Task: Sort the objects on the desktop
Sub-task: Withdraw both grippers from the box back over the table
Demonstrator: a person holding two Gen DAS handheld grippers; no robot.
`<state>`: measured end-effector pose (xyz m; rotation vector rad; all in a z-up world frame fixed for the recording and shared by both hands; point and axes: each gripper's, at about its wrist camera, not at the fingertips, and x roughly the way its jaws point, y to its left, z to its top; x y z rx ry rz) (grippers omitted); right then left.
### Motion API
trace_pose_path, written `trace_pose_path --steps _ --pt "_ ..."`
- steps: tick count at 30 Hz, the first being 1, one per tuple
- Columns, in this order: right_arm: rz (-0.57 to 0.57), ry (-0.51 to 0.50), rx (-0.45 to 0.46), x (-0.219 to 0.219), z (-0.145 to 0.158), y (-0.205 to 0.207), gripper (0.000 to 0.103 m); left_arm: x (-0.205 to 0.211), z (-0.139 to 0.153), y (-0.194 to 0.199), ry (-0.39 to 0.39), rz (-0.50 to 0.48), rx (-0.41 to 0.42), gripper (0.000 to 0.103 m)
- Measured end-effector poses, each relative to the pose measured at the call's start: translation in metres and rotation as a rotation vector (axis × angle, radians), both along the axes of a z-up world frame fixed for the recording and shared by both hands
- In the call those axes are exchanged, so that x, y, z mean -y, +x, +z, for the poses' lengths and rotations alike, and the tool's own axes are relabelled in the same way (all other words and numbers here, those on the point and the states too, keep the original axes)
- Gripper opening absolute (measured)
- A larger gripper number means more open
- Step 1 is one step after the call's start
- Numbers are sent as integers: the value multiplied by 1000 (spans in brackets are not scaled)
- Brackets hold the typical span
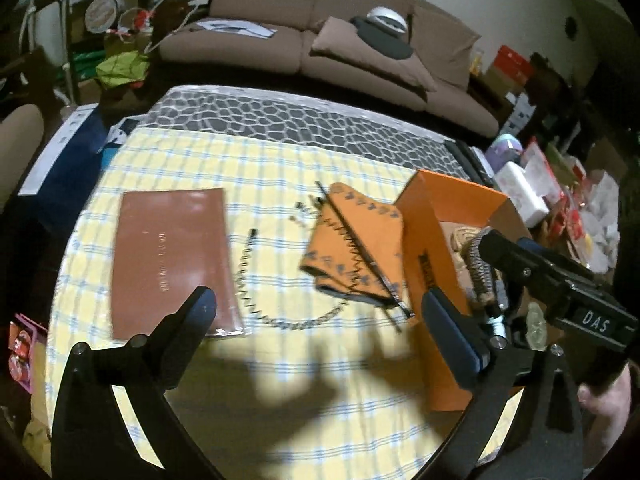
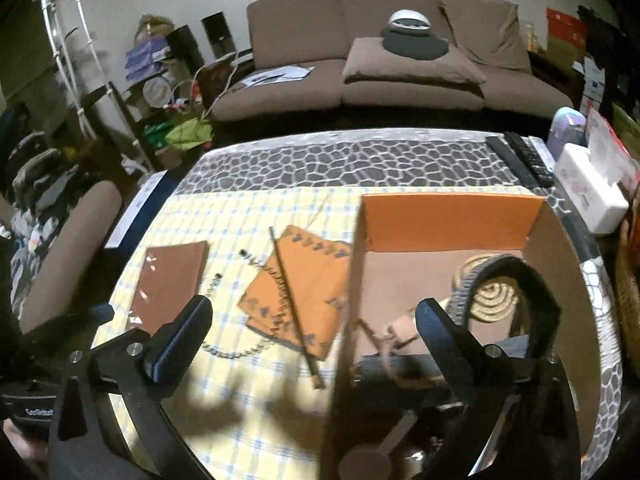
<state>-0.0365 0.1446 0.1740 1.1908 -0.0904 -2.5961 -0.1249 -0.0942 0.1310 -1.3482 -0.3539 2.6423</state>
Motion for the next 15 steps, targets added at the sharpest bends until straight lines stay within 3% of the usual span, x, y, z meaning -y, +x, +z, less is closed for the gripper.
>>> trace_pose_path --steps 8,15 --pt "35 -33 21 29 -4 1 103 32 -23 10 -18 46 30 103" --pt "60 -99 69 46 -10 -3 103 29 -53 9 -16 -30 54 103"
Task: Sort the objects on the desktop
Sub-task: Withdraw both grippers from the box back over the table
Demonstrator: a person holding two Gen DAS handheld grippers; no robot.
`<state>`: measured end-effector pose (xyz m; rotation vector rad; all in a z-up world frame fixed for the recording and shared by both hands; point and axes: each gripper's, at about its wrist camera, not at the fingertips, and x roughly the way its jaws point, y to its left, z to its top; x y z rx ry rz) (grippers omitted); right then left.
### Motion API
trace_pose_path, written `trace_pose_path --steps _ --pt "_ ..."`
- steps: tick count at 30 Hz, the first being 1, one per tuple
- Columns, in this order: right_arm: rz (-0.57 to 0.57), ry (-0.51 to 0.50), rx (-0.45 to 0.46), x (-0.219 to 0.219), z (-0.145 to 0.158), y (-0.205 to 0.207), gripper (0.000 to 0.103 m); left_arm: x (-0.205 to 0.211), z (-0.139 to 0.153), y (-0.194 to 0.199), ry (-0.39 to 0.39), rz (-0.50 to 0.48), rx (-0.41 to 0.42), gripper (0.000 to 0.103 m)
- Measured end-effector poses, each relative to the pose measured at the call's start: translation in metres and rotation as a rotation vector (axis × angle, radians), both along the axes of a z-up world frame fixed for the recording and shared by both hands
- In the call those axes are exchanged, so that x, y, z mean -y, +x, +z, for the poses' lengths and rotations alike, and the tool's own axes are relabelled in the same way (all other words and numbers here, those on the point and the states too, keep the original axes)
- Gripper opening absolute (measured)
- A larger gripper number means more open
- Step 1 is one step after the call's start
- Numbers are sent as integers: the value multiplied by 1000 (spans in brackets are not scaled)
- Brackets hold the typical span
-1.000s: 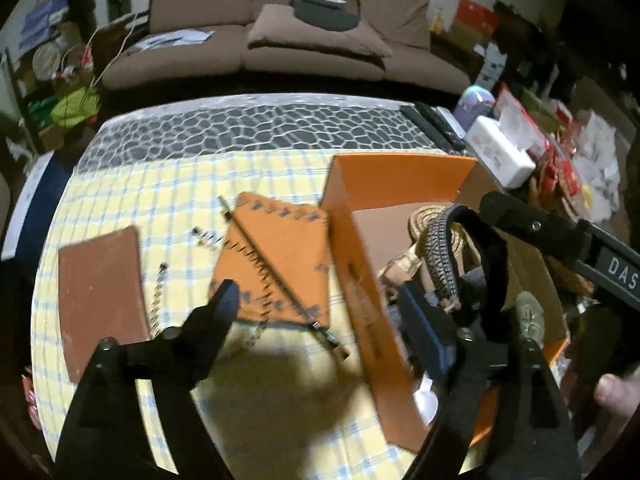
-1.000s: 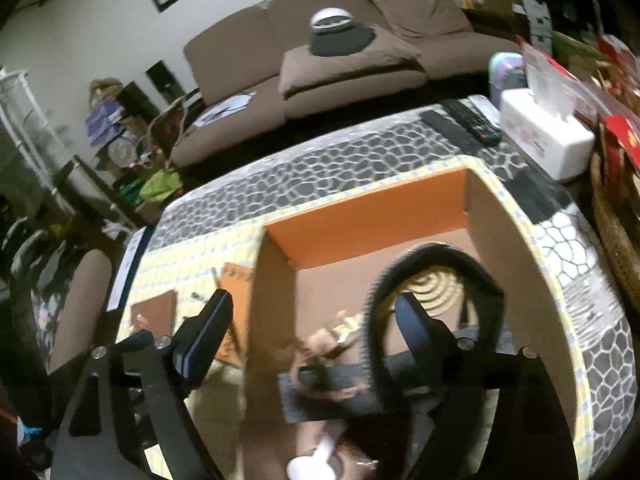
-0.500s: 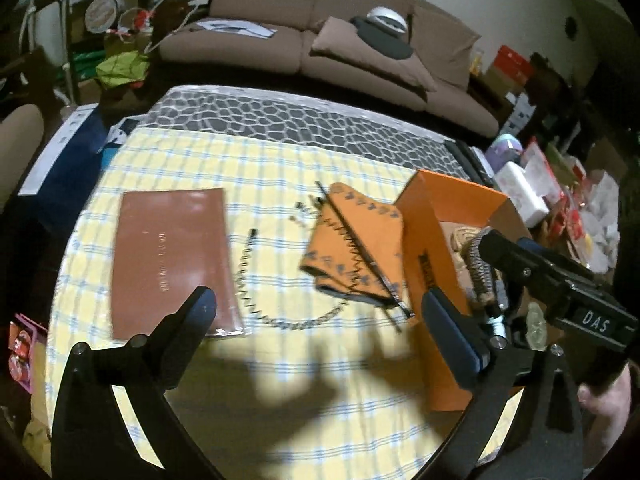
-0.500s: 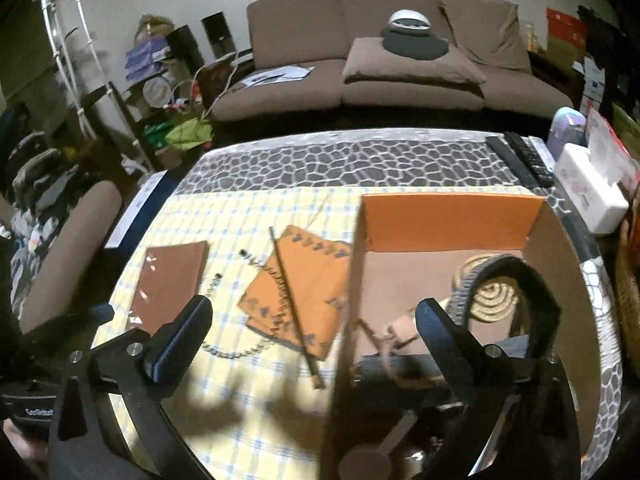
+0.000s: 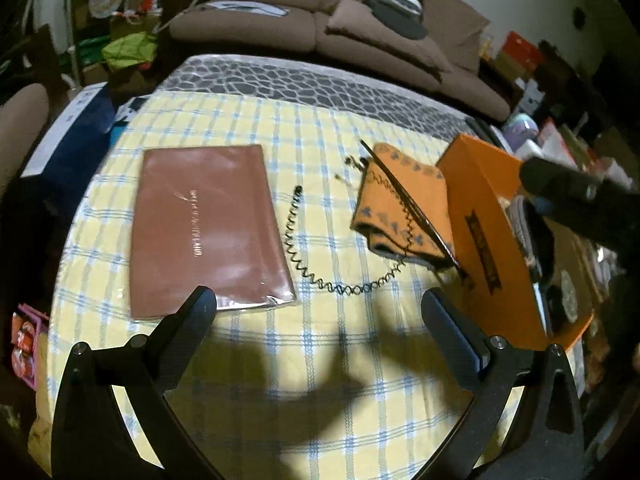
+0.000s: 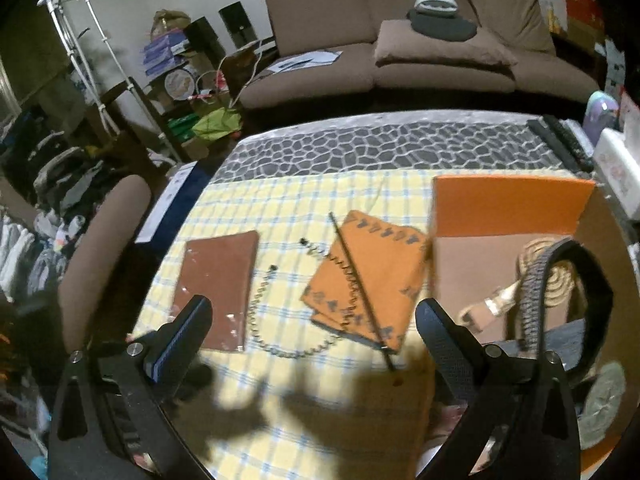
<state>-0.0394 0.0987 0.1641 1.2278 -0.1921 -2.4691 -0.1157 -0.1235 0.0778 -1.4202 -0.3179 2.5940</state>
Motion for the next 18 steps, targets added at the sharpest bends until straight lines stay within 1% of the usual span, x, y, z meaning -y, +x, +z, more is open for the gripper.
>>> trace_pose_path --steps 4,6,8,10,15,18 --pt "5 -63 75 8 -11 -6 103 -11 -13 -4 -40 -52 -5 103" --pt "-6 -75 104 8 -15 -9 103 -19 -17 -8 -75 -83 -20 102" --pt "-22 -95 125 8 -19 -11 103 -27 -21 -10 -94 -119 -31 101" --pt "-36 -126 132 4 -18 -13 103 -35 -24 -12 -110 -150 -37 97" --pt "-70 -160 131 -5 -15 -16 103 -57 -39 -21 -145 -225 -12 77" --pt "-85 -176 139 -10 -17 -19 103 -68 -47 -26 -157 -263 -12 68"
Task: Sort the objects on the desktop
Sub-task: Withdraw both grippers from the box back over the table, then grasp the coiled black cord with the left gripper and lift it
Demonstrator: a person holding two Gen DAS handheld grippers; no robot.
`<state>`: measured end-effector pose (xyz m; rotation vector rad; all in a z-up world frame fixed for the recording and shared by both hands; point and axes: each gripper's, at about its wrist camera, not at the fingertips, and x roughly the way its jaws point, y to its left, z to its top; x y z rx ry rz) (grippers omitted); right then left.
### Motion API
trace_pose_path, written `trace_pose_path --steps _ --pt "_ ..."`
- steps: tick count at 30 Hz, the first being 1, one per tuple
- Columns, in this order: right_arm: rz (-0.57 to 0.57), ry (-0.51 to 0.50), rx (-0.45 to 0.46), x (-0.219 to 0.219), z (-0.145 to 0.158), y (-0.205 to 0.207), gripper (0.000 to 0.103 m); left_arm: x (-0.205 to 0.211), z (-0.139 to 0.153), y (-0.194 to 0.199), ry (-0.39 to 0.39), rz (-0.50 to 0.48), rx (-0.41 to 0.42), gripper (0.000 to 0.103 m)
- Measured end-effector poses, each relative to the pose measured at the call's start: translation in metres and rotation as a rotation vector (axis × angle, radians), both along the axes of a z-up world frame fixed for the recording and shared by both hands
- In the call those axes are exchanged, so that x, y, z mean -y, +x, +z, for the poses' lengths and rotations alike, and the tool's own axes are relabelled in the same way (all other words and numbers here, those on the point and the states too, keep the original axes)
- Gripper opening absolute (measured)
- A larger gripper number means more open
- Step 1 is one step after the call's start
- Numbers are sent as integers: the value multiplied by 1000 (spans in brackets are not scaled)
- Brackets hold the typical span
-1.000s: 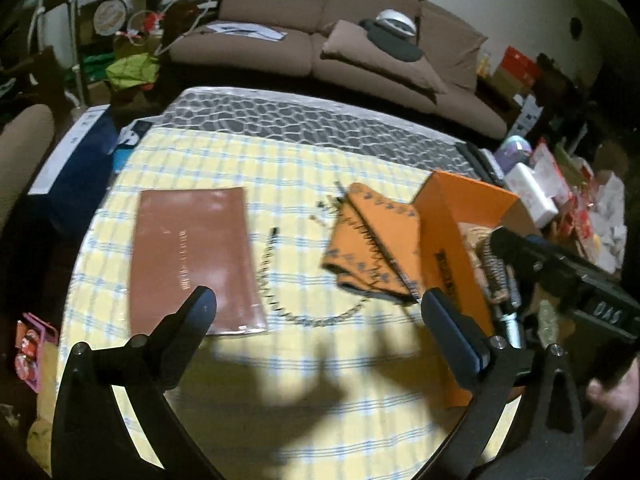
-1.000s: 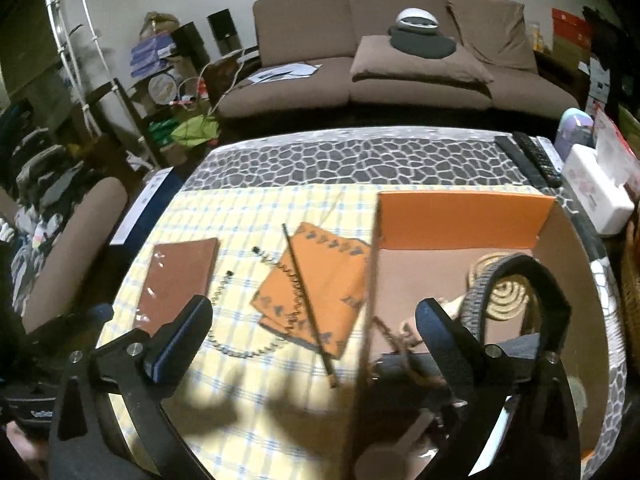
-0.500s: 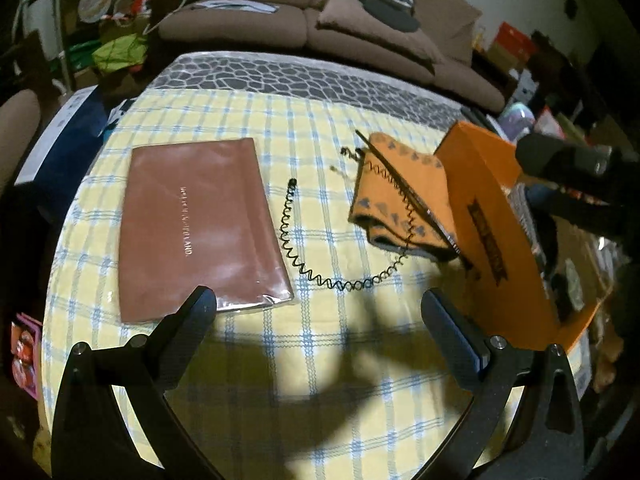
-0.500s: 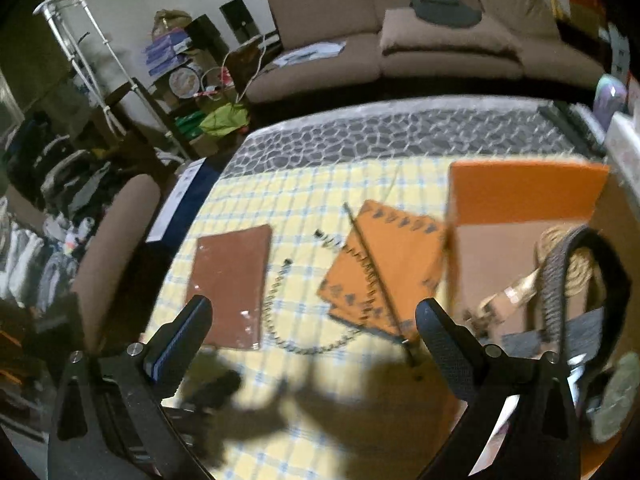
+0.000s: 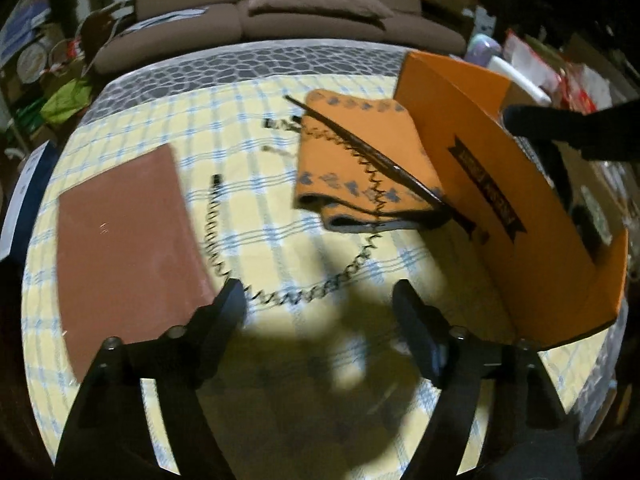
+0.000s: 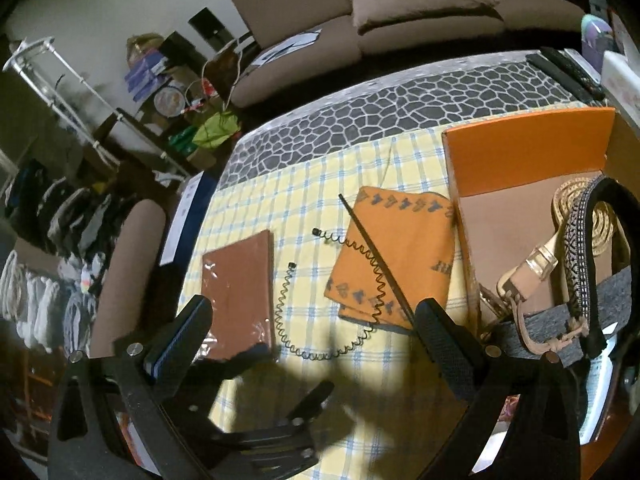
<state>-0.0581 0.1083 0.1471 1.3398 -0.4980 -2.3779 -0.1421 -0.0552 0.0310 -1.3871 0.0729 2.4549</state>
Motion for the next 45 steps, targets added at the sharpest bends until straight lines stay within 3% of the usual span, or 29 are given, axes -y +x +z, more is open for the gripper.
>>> trace_pose_path --steps 10,15,20,21,24,32,35,45 --pt "-32 -44 15 -19 -3 -7 103 -34 -24 -11 -107 -81 10 48" --pt "-52 -50 18 -29 -5 -8 103 -34 -24 -15 -100 -78 -7 26" --pt "-56 -44 7 -33 -2 -6 102 -29 -22 -16 -79 -63 -13 21" --pt "-55 -40 2 -33 -1 -5 102 -27 -19 -16 -61 -53 -16 15" --pt "-47 -30 -10 -32 1 -4 102 -16 -6 -19 24 -12 -20 14" --pt "-26 -9 -31 -25 4 -4 101 38 43 -21 337 109 -49 7" --pt "-18 2 -35 -22 4 -5 95 65 61 -19 444 164 -76 7" --pt "77 160 -41 22 -14 -6 58 119 82 -10 568 260 -133 7"
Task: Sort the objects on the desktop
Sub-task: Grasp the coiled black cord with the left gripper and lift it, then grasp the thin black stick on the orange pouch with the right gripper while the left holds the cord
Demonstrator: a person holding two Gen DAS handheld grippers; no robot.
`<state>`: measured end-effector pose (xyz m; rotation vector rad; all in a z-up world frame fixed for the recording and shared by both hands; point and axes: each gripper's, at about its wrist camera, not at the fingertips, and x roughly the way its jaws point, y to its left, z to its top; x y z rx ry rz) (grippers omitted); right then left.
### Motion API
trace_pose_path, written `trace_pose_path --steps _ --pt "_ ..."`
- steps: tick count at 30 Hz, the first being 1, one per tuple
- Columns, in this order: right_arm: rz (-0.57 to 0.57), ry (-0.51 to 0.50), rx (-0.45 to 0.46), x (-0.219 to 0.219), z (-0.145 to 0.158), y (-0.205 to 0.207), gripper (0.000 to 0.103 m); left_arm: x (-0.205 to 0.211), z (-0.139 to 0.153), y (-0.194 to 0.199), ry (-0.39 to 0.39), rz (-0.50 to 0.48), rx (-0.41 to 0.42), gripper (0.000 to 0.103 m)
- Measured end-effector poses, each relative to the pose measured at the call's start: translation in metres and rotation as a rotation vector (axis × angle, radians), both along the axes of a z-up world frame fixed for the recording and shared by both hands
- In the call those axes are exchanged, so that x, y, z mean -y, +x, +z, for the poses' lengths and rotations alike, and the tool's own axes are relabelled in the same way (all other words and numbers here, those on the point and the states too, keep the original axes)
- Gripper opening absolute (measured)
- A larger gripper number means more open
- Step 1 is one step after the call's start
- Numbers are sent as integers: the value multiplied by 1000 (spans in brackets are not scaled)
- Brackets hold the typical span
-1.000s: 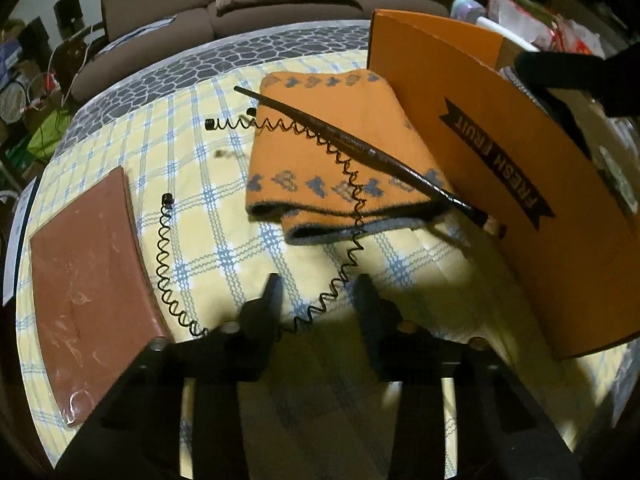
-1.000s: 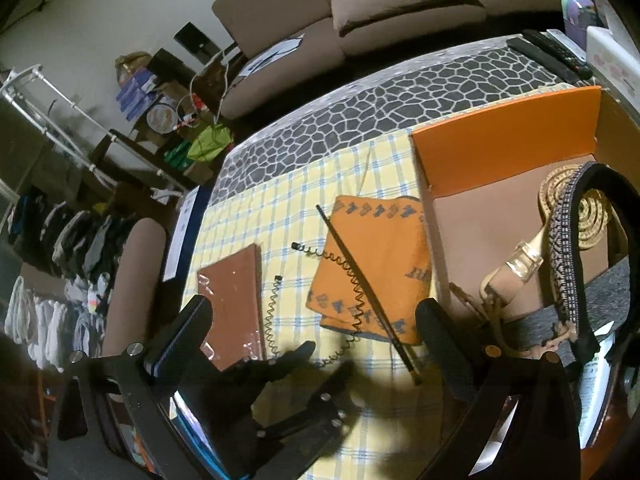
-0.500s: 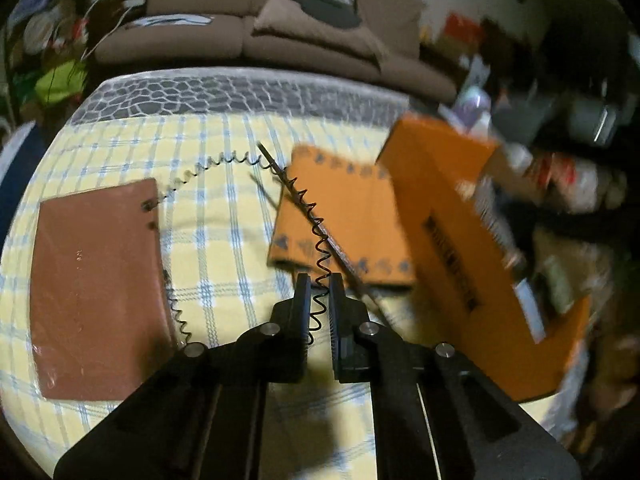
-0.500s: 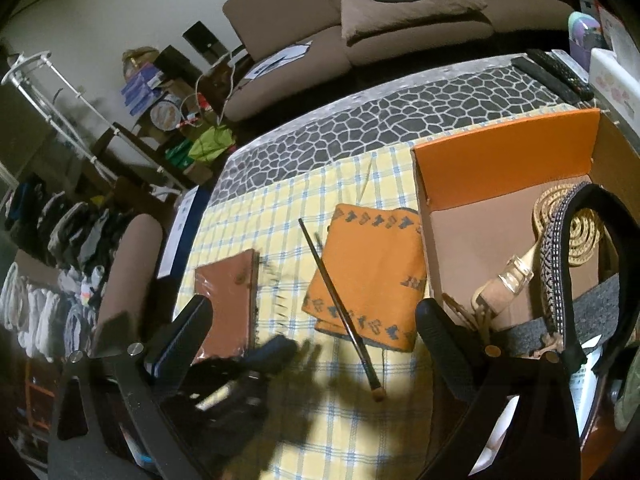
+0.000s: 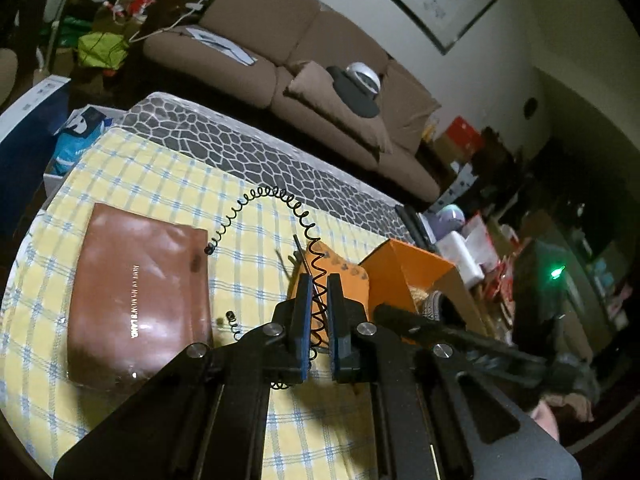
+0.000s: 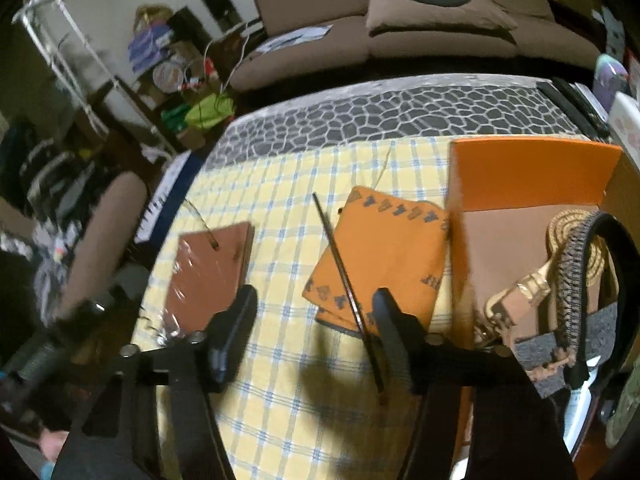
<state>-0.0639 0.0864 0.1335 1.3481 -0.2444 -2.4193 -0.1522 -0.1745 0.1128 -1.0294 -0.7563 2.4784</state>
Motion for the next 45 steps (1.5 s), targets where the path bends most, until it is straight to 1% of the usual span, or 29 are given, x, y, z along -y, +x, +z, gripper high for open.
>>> trace_pose_path --steps 6,9,11,12,15,17,20,21,22,23,24,27,29,32,34,37,40,45 --pt "16 105 27 24 -29 -9 51 12 -2 1 19 5 8 7" --pt "6 172 36 29 -45 -15 50 15 -3 1 36 2 9 7" --pt "1 201 40 29 -52 -18 45 17 -3 0 46 -1 10 7" --pt "-3 213 42 30 -55 -20 43 17 -3 1 47 -2 10 7" --pt "-12 239 45 30 -64 -25 42 18 -4 0 52 -4 11 7" --pt "-18 261 49 31 -70 -27 39 19 -5 -1 54 -6 12 7" --pt "-18 267 56 31 -78 -30 35 19 -6 -1 55 -8 14 7" --pt "-14 267 53 32 -80 -30 32 19 -5 -1 55 -7 14 7" --pt "-10 269 51 33 -81 -31 26 19 -5 -1 57 -7 13 7" --pt "-3 269 53 34 -81 -31 22 19 -5 -1 57 -6 13 7" --pt "3 264 56 35 -82 -31 13 19 -5 0 57 -7 13 7" --pt "36 233 55 37 -80 -28 10 20 -5 -1 58 -7 14 7" --pt "44 183 65 35 -79 -28 6 20 -5 -1 64 -6 15 7" --pt "30 83 83 26 -73 -27 5 21 -4 -1 78 -6 15 7" --pt "27 18 78 21 -64 -26 5 20 -3 -1 86 -7 13 7" --pt "28 -47 62 16 -51 -22 5 16 -1 0 89 -12 10 7" --pt "30 -86 43 11 -37 -18 5 9 3 1 97 -21 3 7" --pt "21 -116 6 -2 -13 -8 5 -10 13 3 116 -49 -15 7"
